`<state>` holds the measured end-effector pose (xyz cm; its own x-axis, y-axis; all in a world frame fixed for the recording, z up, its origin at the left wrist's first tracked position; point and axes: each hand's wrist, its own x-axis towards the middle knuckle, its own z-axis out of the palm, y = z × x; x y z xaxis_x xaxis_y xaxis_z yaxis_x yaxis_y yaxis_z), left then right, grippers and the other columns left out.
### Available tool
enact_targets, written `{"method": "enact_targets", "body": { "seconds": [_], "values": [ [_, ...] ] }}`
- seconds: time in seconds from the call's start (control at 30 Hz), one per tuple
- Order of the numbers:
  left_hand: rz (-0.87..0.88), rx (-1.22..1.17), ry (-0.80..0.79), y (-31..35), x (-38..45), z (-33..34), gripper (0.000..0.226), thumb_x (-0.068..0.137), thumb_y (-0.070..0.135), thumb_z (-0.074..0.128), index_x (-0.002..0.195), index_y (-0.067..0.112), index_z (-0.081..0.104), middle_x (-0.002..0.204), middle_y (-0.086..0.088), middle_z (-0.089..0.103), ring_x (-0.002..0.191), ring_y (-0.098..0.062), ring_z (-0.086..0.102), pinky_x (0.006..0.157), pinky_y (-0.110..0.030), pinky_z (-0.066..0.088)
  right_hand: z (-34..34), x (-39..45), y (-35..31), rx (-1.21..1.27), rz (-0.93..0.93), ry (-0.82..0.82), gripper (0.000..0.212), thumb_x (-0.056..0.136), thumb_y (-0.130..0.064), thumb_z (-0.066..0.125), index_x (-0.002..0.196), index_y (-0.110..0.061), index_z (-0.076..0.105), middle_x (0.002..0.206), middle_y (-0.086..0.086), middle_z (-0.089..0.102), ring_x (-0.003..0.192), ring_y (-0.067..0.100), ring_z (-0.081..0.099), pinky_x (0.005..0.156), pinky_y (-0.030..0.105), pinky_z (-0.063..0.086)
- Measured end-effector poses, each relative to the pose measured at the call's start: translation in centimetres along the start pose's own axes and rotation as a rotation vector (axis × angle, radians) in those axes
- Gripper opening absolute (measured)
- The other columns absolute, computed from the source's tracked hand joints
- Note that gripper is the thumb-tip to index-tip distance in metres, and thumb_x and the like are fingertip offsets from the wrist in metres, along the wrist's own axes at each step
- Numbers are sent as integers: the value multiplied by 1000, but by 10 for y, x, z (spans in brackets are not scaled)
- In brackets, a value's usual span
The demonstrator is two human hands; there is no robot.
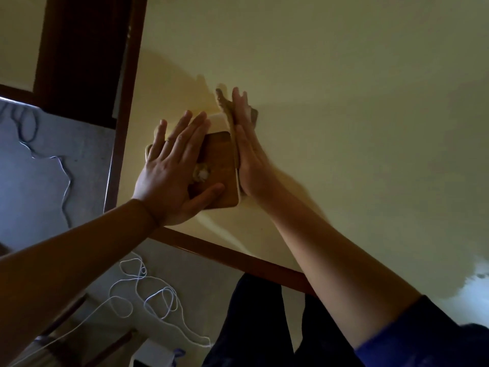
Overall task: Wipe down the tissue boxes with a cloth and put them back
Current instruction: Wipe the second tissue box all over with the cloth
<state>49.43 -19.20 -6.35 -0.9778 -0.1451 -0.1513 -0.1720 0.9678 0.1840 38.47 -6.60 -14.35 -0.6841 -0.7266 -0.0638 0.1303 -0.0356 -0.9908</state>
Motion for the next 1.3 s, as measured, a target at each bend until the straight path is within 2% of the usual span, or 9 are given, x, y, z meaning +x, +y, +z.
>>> {"method": "enact_targets", "body": {
  "seconds": [0.2, 0.37, 0.57, 0.67, 0.73, 0.8, 0.9, 1.13, 1.3],
  "values": [
    [-12, 8, -3, 1, 0, 0, 102, 91, 70, 45, 164, 5, 16, 172, -10, 16, 161, -27, 6, 127, -62, 5, -1, -67, -7, 68, 123, -49, 51, 115, -23, 18, 162, -37, 6, 175, -16, 3, 163, 11, -6, 132, 55, 6],
    [-11, 9, -1, 3, 0, 0, 102, 90, 68, 46, 163, 3, 17, 172, -11, 17, 161, -29, 7, 126, -64, 6, 10, -120, -10, 2, 194, -21, 58, 113, -23, 22, 167, -25, 3, 177, -5, -6, 163, 15, -12, 132, 54, 3],
    [-2, 23, -9, 1, 2, 1, 101, 91, 69, 45, 162, 1, 20, 171, -13, 20, 160, -30, 9, 125, -65, 7, 3, -62, -10, 32, 115, -6, 57, 113, -19, 24, 167, -8, 10, 176, 0, 0, 164, 15, -5, 132, 55, 3],
    [-5, 26, -13, 2, 2, 0, 102, 91, 70, 44, 162, 0, 21, 170, -14, 22, 160, -31, 10, 125, -65, 7, -3, -17, -8, 20, 58, -17, 55, 113, -21, 22, 165, -9, 9, 170, -6, 6, 164, 20, -2, 131, 58, 2],
    [-9, 27, -11, 3, 2, -1, 101, 92, 70, 43, 162, 0, 21, 170, -14, 22, 160, -31, 10, 126, -65, 7, -5, 0, -7, 22, 50, -17, 54, 114, -20, 23, 164, -8, 7, 173, 3, 7, 164, 22, -1, 131, 58, 1],
    [-10, 29, -6, 4, 3, -2, 102, 92, 70, 42, 162, 0, 20, 170, -14, 22, 160, -31, 10, 125, -65, 7, -5, 2, -8, 5, 35, -10, 51, 114, -17, 23, 161, -16, 4, 173, 3, 9, 161, 14, -1, 131, 57, -1],
    [-11, 24, -1, 4, 2, -1, 101, 91, 68, 45, 162, 0, 20, 170, -14, 23, 160, -31, 11, 125, -65, 7, -5, -23, -10, 14, 39, -7, 51, 114, -16, 23, 163, -20, 6, 169, -8, 7, 161, 7, -3, 131, 56, 2],
    [-10, 29, -9, 3, 2, -1, 102, 90, 68, 45, 162, 0, 19, 170, -14, 21, 160, -31, 9, 126, -65, 7, 7, -123, -5, 94, 176, -51, 58, 113, -21, 22, 168, -24, 6, 178, -5, 0, 164, 17, -4, 131, 60, 9],
    [-8, 22, -14, 1, 2, 0, 102, 90, 69, 47, 162, 2, 19, 170, -12, 22, 160, -30, 9, 126, -65, 6, 5, -108, -7, 102, 201, -52, 53, 114, -26, 19, 164, -30, 3, 178, -4, -1, 163, 12, -6, 132, 55, 6]
  ]
}}
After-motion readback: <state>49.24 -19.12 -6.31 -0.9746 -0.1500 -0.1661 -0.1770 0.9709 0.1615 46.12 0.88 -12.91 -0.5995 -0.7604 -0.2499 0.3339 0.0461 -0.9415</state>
